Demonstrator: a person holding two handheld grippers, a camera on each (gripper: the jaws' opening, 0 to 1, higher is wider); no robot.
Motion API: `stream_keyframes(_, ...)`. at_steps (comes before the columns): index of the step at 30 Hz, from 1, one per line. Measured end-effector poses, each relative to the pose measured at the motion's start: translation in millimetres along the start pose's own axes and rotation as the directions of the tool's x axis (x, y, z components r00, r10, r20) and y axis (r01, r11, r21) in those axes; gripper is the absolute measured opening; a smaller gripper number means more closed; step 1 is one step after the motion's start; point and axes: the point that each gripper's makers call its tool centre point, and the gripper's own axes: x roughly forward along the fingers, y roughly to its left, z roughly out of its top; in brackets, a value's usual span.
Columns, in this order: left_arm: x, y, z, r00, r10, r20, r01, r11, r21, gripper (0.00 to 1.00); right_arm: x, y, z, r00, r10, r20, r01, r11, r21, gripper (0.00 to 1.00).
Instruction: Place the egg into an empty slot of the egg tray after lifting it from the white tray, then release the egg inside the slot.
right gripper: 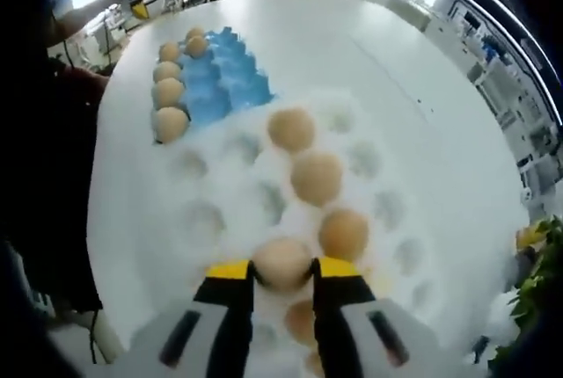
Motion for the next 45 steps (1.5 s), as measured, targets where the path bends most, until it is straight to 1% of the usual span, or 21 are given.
stream_keyframes(5,-1,3.3,-3.9,1.000,0.008,0.000,-0.008,1.000,-0.003,0.65,-13,3,14.2,0.999,-0.009,0.039,0.009,1.000,0.000,0.26)
stream_keyframes(6,-1,3.3,-5.3,1.000,0.008,0.000,-0.008,1.000,-0.005,0.66,-16,5,20.3,0.999,-0.007,0.052,0.007,1.000,-0.006,0.26)
stream_keyframes(9,-1,1.8,-7.2,1.000,0.004,-0.003,-0.004,1.000,-0.020,0.67,-16,9,29.2,0.998,-0.003,0.056,0.006,0.999,-0.040,0.26)
stream_keyframes(14,-2,0.7,-9.2,1.000,0.001,-0.008,-0.001,1.000,-0.022,0.68,-14,18,43.5,0.997,0.019,0.070,-0.014,0.998,-0.069,0.26)
stream_keyframes(18,-2,0.9,-10.1,1.000,0.005,-0.013,-0.006,1.000,-0.025,0.70,-12,21,52.7,0.996,0.022,0.082,-0.014,0.995,-0.097,0.26)
stream_keyframes(20,-2,0.6,-12.6,1.000,0.006,-0.026,-0.007,1.000,-0.023,0.73,-11,22,55.7,0.997,0.023,0.078,-0.014,0.994,-0.110,0.26)
stream_keyframes(21,-2,-0.1,-13.6,1.000,0.004,-0.031,-0.005,1.000,-0.029,0.75,-11,23,58.6,0.996,0.029,0.087,-0.019,0.994,-0.112,0.26)
stream_keyframes(24,-2,-0.7,-14.0,1.000,0.001,-0.028,-0.002,1.000,-0.028,0.79,-10,25,65.4,0.994,0.035,0.102,-0.022,0.992,-0.122,0.26)
stream_keyframes(26,-1,-1.3,-14.9,1.000,-0.002,-0.030,0.001,0.999,-0.041,0.81,-9,25,70.1,0.993,0.043,0.109,-0.030,0.993,-0.117,0.26)
stream_keyframes(30,0,-0.5,-17.6,0.999,-0.001,-0.043,-0.002,0.998,-0.068,0.88,-5,31,83.4,0.990,0.059,0.127,-0.041,0.989,-0.139,0.26)
stream_keyframes(35,-1,0.3,-18.4,0.999,-0.002,-0.043,-0.001,0.997,-0.082,0.89,-1,37,99.1,0.986,0.081,0.144,-0.057,0.984,-0.166,0.26)
stream_keyframes(39,-2,1.9,-16.3,1.000,-0.002,-0.028,-0.001,0.996,-0.089,0.92,2,40,111.5,0.983,0.097,0.159,-0.067,0.980,-0.185,0.26)
stream_keyframes(45,-1,0.3,-16.9,0.999,-0.011,-0.030,0.008,0.995,-0.098,0.92,10,52,135.6,0.972,0.135,0.191,-0.091,0.971,-0.220,0.26)
